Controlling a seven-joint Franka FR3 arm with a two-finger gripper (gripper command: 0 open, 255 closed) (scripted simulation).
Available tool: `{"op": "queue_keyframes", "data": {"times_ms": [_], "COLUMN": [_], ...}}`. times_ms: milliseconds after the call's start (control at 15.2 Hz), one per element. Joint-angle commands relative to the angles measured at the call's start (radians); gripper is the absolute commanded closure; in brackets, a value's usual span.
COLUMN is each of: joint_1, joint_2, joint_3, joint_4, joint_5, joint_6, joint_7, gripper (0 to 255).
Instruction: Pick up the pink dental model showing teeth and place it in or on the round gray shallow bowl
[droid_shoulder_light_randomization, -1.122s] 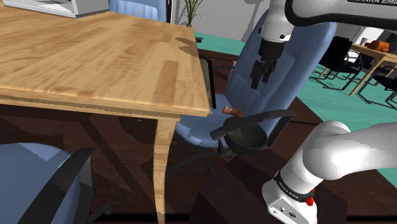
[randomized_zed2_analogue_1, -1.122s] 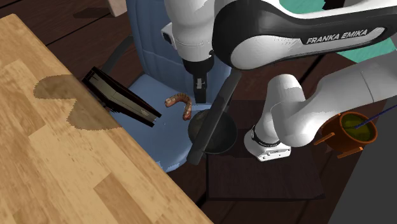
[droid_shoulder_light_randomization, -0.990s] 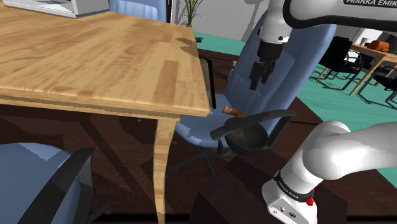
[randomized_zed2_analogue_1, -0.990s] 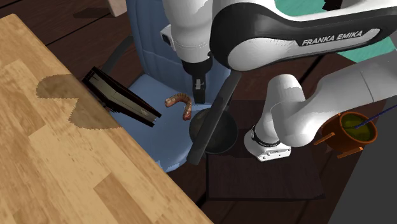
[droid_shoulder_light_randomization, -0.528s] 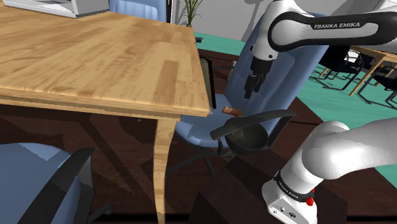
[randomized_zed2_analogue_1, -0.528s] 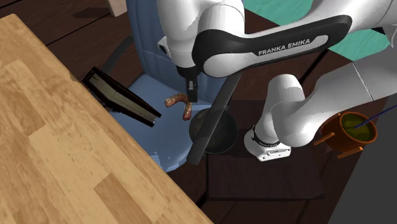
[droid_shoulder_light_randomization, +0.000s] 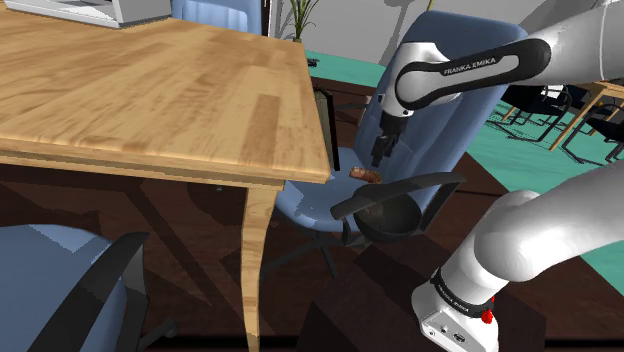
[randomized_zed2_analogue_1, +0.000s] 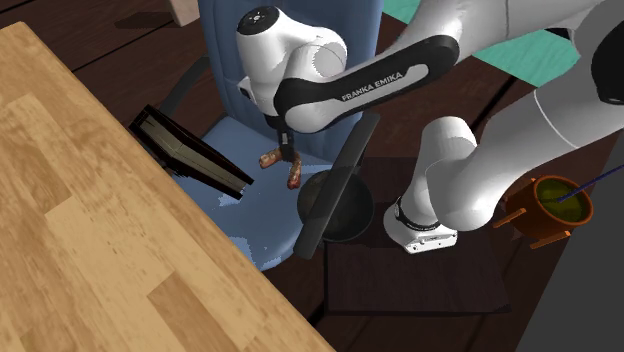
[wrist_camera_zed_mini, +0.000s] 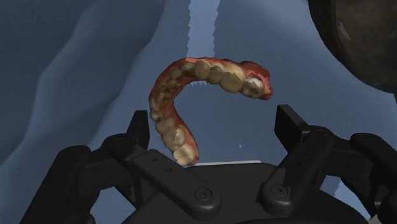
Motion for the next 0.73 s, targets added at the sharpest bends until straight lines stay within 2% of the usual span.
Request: {"op": "queue_keyframes", "data": {"times_ms": [0,330,660], "joint_1": [0.001,0.007,0.002], "joint_2": [0.079,0.264,0.316], "joint_3": [-0.033,-0.092,-0.093], "joint_4": [0.007,0.043,0.015], "joint_5": [0.0,0.038,0.051], "joint_6": [0.079,0.234,0.313], "joint_7": [-0.045,-0.157,-0.168], "gripper": [0,0,0]}}
